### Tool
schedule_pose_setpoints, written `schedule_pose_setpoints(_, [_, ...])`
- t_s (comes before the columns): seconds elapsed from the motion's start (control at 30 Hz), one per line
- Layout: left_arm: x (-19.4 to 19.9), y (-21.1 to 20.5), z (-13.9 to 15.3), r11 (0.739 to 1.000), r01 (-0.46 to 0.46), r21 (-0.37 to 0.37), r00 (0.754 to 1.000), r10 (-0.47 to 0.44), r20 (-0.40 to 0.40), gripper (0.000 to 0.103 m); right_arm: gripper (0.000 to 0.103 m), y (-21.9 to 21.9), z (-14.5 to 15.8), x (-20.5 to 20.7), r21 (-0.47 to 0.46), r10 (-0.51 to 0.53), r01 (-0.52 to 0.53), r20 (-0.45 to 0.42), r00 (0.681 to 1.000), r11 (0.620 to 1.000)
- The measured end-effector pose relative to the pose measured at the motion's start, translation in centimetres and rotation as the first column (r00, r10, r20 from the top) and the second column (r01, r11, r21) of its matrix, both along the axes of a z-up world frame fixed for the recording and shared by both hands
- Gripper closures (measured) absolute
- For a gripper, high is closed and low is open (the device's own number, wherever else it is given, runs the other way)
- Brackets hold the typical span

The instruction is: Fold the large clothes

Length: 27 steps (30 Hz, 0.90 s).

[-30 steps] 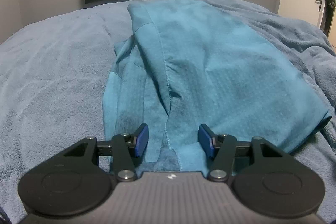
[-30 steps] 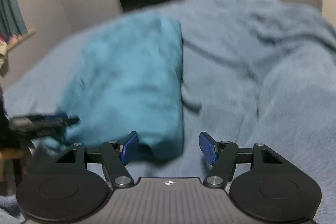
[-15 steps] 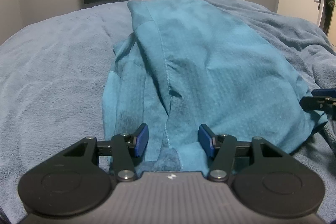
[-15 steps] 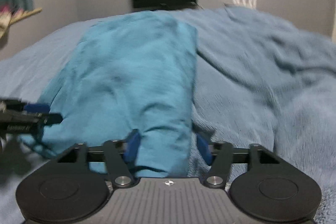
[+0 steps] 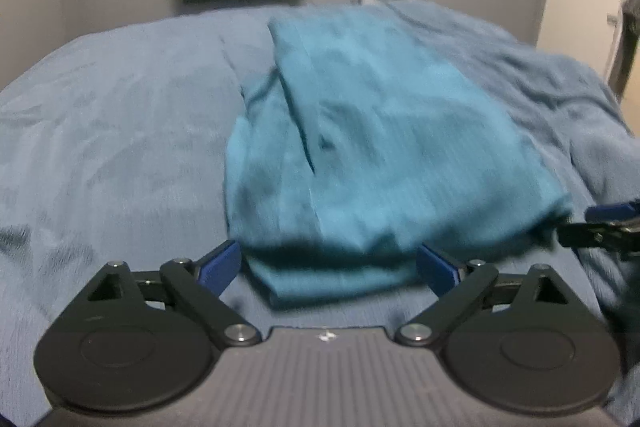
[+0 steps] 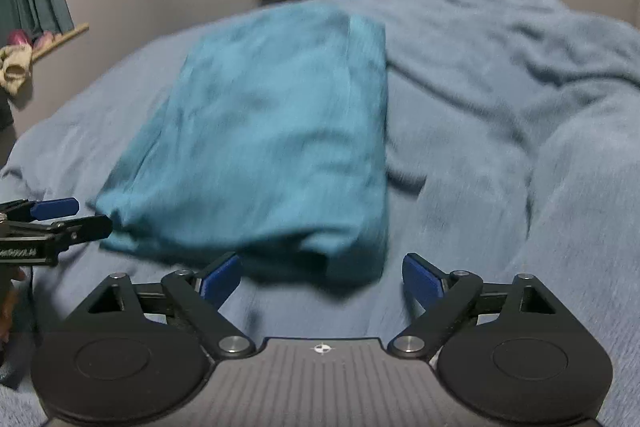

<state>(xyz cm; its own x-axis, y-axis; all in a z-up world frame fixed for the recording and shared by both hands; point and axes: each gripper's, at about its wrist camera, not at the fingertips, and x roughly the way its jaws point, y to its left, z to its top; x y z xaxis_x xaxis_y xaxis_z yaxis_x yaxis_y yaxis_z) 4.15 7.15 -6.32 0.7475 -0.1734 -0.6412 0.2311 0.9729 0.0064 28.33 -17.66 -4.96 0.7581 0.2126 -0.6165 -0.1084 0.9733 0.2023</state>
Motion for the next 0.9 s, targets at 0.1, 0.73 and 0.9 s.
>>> schedule_pose_setpoints(0.1, [-1.3, -0.7, -0.1, 0.999, 0.009, 0.035, 0.999, -0.008, -0.037, 0.008, 0.013, 0.8, -0.8, -0.3, -0.027, 0.001, -0.003, -0.046, 0.999, 1.0])
schedule_pose_setpoints(0.73, [-1.8, -3.1, -3.2, 0.987, 0.035, 0.156, 0.99, -0.013, -0.139, 0.008, 0.009, 2.2, -1.8, -0.6, -0.085, 0.015, -0.019, -0.048, 0.999, 0.996])
schedule_pose_setpoints(0.9, [-2.0, -2.9, -3.1, 0.988, 0.029, 0.152, 0.99, -0.008, -0.138, 0.008, 0.009, 2.2, -1.8, -0.7, -0.085, 0.013, -0.017, -0.045, 0.999, 0.996])
